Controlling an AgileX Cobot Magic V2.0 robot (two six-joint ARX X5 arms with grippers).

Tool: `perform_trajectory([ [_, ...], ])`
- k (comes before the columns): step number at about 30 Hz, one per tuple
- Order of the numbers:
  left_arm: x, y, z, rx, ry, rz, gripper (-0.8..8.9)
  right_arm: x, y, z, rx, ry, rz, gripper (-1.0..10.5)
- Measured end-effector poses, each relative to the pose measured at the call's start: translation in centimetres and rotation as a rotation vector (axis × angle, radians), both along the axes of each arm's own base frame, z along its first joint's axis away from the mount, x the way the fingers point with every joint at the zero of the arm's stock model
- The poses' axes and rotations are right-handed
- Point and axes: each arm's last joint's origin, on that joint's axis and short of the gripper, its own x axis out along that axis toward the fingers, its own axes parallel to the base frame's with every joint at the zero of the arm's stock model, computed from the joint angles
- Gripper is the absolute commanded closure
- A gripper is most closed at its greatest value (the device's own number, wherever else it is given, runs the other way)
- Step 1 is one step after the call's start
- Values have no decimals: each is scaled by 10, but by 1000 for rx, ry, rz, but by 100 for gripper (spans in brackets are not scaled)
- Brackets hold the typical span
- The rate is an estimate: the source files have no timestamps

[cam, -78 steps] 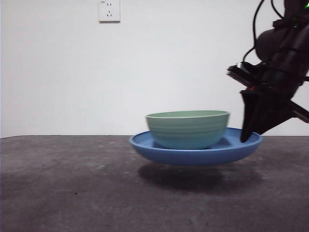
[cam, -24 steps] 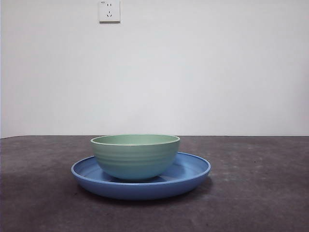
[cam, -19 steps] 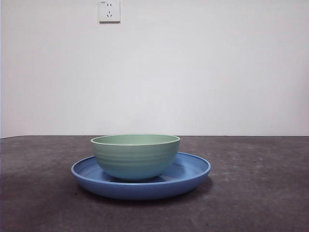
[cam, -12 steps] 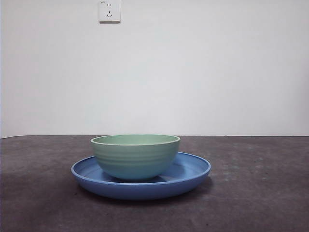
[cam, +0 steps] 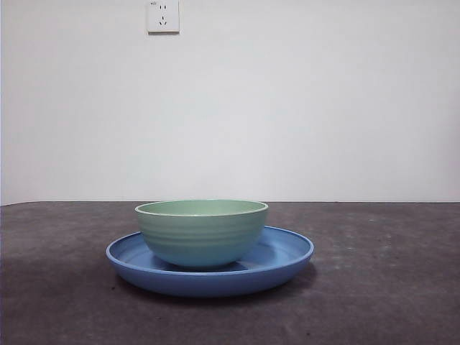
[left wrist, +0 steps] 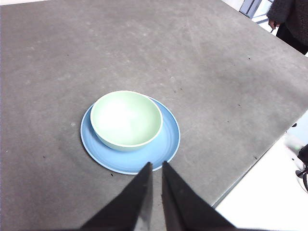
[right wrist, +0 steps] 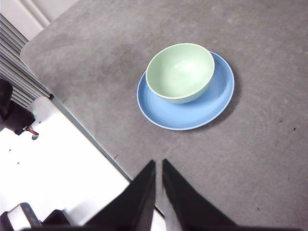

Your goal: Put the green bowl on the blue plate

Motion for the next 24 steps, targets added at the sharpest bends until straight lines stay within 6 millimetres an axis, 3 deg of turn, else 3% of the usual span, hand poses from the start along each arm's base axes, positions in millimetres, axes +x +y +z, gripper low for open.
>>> perform_trajectory([
  [19,0,1,0,2,-3,10,787,0,0,0,0,-1,0,929],
  [24,7,3,-4,72,-105,56,787,0,0,0,0,-1,0,929],
])
